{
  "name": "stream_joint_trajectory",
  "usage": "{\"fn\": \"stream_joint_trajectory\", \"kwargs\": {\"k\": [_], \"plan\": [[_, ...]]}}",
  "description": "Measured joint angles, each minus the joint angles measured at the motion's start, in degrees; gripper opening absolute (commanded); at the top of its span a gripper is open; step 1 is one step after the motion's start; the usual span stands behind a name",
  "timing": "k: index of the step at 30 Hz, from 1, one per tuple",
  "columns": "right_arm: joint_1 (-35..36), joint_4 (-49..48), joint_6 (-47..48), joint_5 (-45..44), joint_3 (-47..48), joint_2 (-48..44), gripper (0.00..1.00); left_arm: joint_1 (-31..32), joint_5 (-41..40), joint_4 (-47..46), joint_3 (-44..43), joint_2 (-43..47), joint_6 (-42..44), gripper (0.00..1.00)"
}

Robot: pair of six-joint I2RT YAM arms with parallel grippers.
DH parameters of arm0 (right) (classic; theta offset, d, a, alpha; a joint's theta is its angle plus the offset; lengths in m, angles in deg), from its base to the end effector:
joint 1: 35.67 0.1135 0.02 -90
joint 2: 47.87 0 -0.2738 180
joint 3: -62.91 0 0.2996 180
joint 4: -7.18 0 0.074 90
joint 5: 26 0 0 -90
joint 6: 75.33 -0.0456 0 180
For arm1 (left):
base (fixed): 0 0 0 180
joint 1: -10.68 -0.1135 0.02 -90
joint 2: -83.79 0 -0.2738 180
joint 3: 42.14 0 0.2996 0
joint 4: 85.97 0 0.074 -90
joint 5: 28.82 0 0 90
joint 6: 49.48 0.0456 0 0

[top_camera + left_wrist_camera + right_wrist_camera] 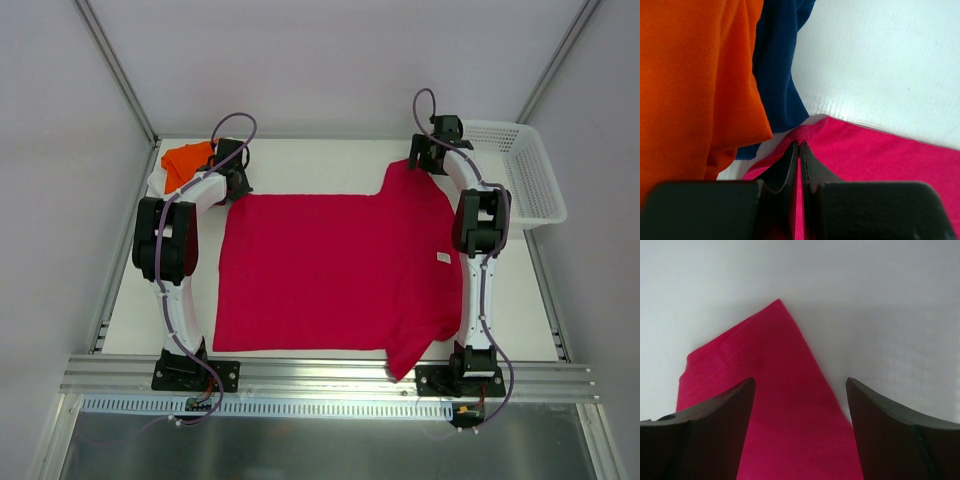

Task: Fold and stack the t-shirts
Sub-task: Flatten the tshirt out

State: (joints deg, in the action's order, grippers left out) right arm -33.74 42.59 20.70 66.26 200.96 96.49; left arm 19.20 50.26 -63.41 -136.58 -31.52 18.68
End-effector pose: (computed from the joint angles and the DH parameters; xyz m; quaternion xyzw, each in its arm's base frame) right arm 0.6291 0.0230 0.1605 -0.0714 0.9096 0.0034 0.4093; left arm 0.4990 -0.0660 0.1726 -0.1434 0.9038 -0.0187 0.4027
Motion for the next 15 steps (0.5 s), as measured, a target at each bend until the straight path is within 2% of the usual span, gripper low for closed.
{"fn": "stream_joint_trajectory", "kwargs": {"k": [5,8,10,11,15], "plan": [[2.08,0.98,4.11,-2.93,0.9,0.0,0.75,0.0,0.0,0.0,0.0,0.0,-0.02,0.0],[2.73,0.85,4.87,-3.1,0.9,-0.04,0.63,0.0,0.0,0.0,0.0,0.0,0.0,0.0],[2.75,0.92,4.79,-3.1,0.87,-0.04,0.6,0.0,0.0,0.0,0.0,0.0,-0.02,0.0],[2.71,0.85,4.76,-3.08,0.87,-0.04,0.59,0.0,0.0,0.0,0.0,0.0,-0.02,0.0],[2.56,0.85,4.28,-3.06,0.87,-0.04,0.73,0.0,0.0,0.0,0.0,0.0,-0.02,0.0]]}}
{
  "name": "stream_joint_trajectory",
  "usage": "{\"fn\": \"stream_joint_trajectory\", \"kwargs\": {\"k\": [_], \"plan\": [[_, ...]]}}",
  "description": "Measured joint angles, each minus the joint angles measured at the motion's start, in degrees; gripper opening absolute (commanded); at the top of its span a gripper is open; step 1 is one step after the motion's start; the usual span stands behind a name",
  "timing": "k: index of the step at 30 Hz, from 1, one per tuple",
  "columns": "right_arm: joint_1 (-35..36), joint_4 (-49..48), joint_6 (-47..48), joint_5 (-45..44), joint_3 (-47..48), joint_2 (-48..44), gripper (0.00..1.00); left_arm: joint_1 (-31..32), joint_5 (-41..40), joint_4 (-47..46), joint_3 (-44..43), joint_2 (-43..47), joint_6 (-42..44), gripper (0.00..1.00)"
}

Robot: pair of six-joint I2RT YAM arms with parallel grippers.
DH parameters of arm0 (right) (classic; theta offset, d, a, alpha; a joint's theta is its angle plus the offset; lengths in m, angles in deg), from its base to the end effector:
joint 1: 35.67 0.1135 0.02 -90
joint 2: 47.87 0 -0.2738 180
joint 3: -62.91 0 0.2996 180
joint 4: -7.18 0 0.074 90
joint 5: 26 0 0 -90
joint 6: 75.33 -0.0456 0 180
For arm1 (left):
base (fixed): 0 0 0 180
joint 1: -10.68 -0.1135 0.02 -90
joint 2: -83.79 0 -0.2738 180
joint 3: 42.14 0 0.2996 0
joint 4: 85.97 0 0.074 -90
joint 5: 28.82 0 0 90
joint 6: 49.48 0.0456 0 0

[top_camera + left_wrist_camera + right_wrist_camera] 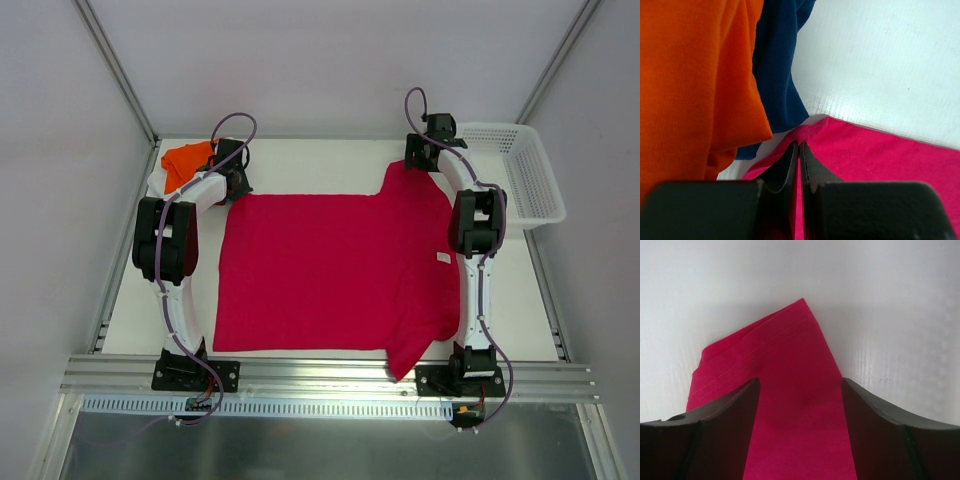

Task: Fold and stack the t-shirts
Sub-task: Flatten the tshirt out, then fold the tshirt

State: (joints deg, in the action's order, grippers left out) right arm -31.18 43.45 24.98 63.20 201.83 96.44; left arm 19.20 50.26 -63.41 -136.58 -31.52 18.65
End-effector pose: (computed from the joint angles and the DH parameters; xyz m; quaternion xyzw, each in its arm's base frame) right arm 0.6281 0.0487 0.1656 -0.1147 0.9051 -0.0271 0.4086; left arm 0.4990 -0.0660 0.1726 -0.1436 0.9038 -0.0188 0.4027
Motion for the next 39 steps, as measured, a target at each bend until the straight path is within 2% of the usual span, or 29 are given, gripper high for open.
{"fn": "stream_joint_trajectory", "kwargs": {"k": [9,19,31,33,37,39], "plan": [[-0.09,-0.02,0.96,-1.16,0.0,0.0,0.8,0.0,0.02,0.0,0.0,0.0,0.02,0.0],[-0.26,0.0,-0.22,-0.9,0.0,0.0,0.79,0.0,0.02,0.0,0.0,0.0,0.0,0.0],[-1.49,1.09,-4.87,2.95,-0.37,0.0,0.73,-0.74,0.39,0.0,0.0,0.0,-0.02,0.0],[-1.75,1.09,-5.31,3.21,-0.44,0.0,0.68,-0.74,0.44,0.0,0.0,0.0,-0.04,0.0],[-2.05,1.36,-5.79,3.45,-0.44,0.0,0.5,-0.74,0.46,0.0,0.0,0.0,-0.04,0.0],[-2.05,1.57,-6.16,3.67,-0.44,0.0,0.45,-0.74,0.48,0.0,0.0,0.0,-0.04,0.0]]}}
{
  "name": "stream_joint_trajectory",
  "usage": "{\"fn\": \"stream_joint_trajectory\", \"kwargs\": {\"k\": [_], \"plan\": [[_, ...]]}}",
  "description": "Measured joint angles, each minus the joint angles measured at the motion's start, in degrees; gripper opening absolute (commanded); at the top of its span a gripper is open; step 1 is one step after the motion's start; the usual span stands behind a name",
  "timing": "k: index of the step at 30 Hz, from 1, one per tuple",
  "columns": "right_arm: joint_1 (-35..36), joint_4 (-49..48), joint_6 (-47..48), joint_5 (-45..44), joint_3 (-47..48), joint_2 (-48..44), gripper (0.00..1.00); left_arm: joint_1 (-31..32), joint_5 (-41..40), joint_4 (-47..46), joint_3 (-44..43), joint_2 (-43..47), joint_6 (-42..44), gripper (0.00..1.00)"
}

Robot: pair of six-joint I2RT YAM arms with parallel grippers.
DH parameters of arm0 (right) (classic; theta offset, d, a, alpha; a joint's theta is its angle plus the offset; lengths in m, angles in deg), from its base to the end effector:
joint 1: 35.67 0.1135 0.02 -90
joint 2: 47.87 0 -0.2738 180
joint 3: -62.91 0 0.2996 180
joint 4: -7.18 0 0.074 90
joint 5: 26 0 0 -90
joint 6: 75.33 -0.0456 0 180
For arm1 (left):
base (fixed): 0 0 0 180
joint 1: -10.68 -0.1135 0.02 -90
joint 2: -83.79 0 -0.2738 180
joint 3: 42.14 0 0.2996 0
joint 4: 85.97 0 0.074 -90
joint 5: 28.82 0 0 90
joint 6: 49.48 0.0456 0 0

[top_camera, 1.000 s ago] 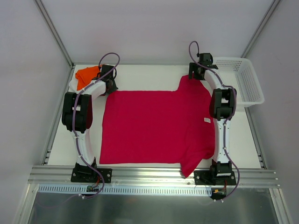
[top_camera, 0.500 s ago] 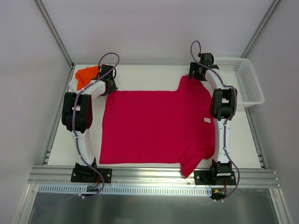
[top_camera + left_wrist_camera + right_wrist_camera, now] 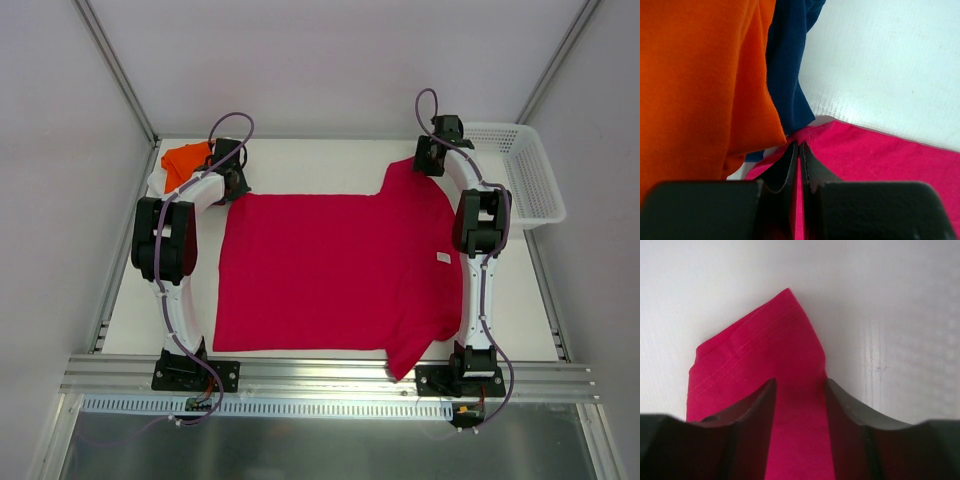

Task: Fold and stack the t-shirts
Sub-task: Fold the tshirt

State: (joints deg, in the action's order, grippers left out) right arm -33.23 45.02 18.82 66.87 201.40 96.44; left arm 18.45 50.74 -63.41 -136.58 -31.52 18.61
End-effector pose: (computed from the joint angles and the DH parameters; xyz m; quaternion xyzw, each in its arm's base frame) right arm 0.6262 0.0290 0.1603 -0.0627 0.9170 0.0172 0.3936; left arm 0.4998 -0.0599 0.1726 -0.1483 0.9034 -0.0200 0.4019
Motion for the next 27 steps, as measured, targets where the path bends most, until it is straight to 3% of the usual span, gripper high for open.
{"fn": "stream_joint_trajectory", "kwargs": {"k": [6,7,10,20,27], "plan": [[-0.11,0.59,-0.35,0.63,0.0,0.0,0.24,-0.02,0.02,0.0,0.0,0.0,0.0,0.0],[-0.11,0.61,-0.44,0.66,0.0,0.0,0.14,-0.02,0.02,0.02,0.0,0.0,0.0,0.0],[-0.17,0.61,-0.42,0.72,0.0,0.0,0.0,-0.02,0.04,0.0,0.0,0.0,0.0,0.0],[-0.2,0.57,-0.46,0.63,-0.2,-0.13,0.0,-0.13,0.55,0.0,0.0,0.0,0.0,0.0],[-0.17,0.31,-0.42,0.57,-5.49,-3.85,0.0,-0.37,0.55,0.0,0.02,0.02,-0.02,0.0]]}}
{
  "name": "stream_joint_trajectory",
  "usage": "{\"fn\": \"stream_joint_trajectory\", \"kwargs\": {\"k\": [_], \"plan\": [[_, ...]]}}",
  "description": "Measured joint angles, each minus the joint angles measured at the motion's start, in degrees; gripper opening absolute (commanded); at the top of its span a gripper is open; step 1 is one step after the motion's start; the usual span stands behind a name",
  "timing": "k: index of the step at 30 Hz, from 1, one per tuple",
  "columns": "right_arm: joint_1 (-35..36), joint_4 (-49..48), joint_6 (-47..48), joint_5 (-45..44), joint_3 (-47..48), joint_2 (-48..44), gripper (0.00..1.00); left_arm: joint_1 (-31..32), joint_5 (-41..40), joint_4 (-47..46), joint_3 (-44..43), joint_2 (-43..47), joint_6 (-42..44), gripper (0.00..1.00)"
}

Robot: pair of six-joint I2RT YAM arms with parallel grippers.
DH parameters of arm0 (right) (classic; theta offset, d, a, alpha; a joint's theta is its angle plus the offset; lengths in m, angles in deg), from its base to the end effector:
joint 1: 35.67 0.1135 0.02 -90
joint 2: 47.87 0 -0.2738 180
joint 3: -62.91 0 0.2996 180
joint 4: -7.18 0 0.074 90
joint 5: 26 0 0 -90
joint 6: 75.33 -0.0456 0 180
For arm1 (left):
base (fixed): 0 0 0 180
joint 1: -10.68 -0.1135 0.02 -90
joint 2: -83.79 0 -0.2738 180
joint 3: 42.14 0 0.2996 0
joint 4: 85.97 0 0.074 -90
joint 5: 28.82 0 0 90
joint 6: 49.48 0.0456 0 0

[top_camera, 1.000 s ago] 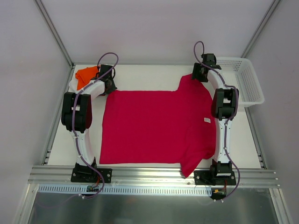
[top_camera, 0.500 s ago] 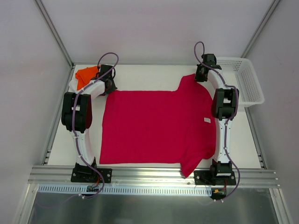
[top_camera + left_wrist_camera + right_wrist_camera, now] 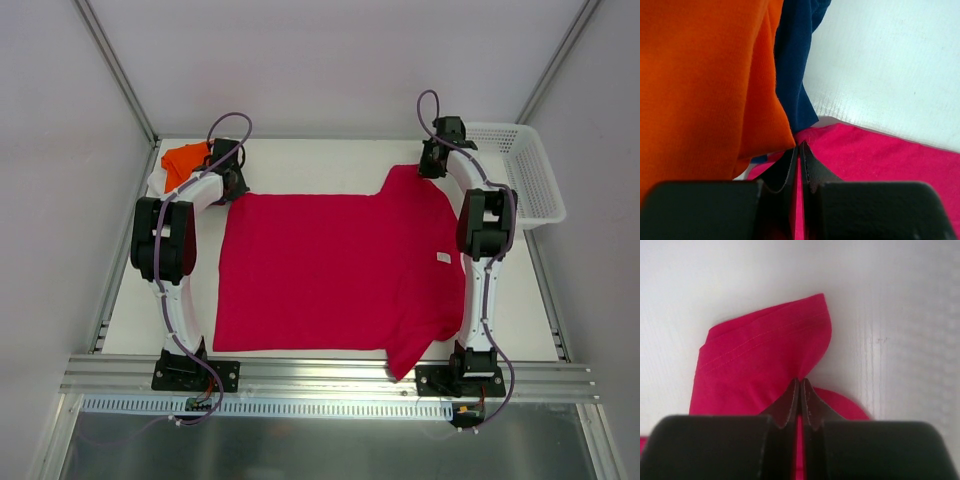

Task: Fold and stack the t-shirts
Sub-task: Fold the tshirt

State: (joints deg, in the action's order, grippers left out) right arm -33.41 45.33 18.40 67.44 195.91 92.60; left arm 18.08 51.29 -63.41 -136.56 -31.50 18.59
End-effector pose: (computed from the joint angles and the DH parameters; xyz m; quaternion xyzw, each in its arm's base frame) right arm 0.6112 0.0269 0.1634 -0.0597 0.9237 0.0229 0.3778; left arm 0.5001 -0.0571 0.1726 -0.1495 0.9035 -0.0231 0.4010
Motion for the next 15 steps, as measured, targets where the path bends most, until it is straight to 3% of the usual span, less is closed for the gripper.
{"fn": "stream_joint_trajectory", "kwargs": {"k": [15], "plan": [[1.36,-1.81,0.17,-0.72,-16.17,-18.73,0.0,0.0,0.0,0.07,6.54,7.23,-1.57,0.0]]}}
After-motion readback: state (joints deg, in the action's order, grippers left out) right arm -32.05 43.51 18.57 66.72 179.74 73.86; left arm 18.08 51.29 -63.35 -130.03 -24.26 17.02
